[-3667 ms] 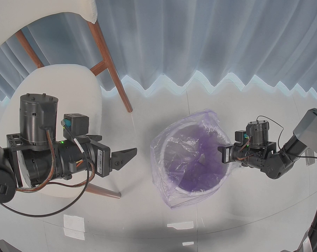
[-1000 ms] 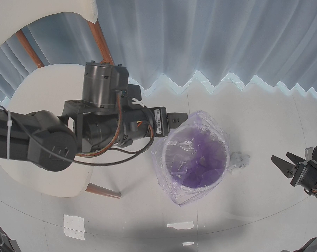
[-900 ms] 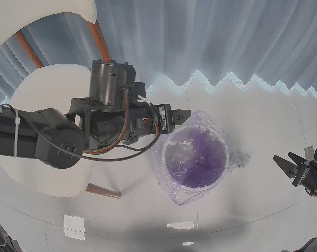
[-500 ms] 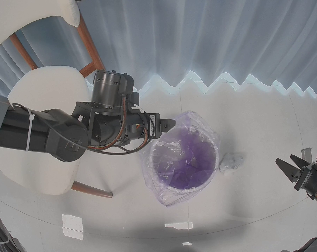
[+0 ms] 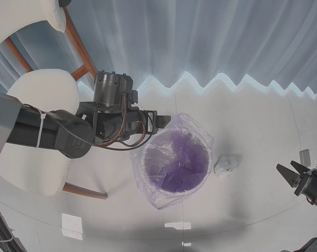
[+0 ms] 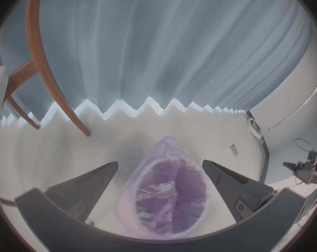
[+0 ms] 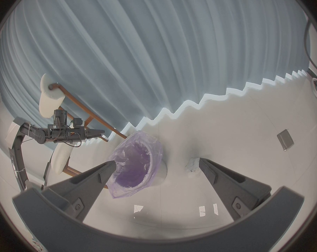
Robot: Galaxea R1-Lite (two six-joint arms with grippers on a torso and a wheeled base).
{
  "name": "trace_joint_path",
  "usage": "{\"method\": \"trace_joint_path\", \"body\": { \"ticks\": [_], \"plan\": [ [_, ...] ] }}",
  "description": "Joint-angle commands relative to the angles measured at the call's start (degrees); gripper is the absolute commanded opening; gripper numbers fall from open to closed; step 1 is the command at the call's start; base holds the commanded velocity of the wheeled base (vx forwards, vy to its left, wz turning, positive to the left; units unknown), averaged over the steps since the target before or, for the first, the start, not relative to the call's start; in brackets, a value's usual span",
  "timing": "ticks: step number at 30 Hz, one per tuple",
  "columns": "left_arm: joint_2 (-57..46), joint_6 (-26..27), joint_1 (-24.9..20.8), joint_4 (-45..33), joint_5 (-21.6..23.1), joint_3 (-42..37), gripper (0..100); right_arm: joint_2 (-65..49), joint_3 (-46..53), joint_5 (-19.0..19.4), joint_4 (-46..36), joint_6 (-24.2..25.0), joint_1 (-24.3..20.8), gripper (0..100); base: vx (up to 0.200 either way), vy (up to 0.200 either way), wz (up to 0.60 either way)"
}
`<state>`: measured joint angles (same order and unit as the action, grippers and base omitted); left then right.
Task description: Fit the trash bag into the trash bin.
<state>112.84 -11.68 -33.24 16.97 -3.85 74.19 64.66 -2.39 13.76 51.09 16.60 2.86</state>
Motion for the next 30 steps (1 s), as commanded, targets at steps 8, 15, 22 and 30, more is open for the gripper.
{"method": "trace_joint_path", "body": {
  "ticks": [8, 15, 22, 30],
  "plan": [
    [3.71, 4.47, 2.13, 5.18, -0.19, 3.15, 100, -3.05, 1.42, -2.16, -0.2, 1.85, -0.23, 100, 0.0, 0.0, 0.0],
    [3.88, 4.56, 2.22, 5.35, -0.54, -0.19, 100, -2.78, -2.27, -2.16, -4.07, 4.23, -1.9, 100, 0.0, 0.0, 0.0],
    [6.61, 4.82, 2.66, 5.97, -0.28, 2.1, 100, -3.31, -7.19, -2.25, -9.69, 5.72, -1.9, 100, 0.0, 0.0, 0.0],
    [13.64, 5.35, 1.6, 5.71, -0.28, 9.66, 100, -4.63, -7.19, -2.34, -9.78, 5.63, -1.81, 100, 0.0, 0.0, 0.0]
  ]
}}
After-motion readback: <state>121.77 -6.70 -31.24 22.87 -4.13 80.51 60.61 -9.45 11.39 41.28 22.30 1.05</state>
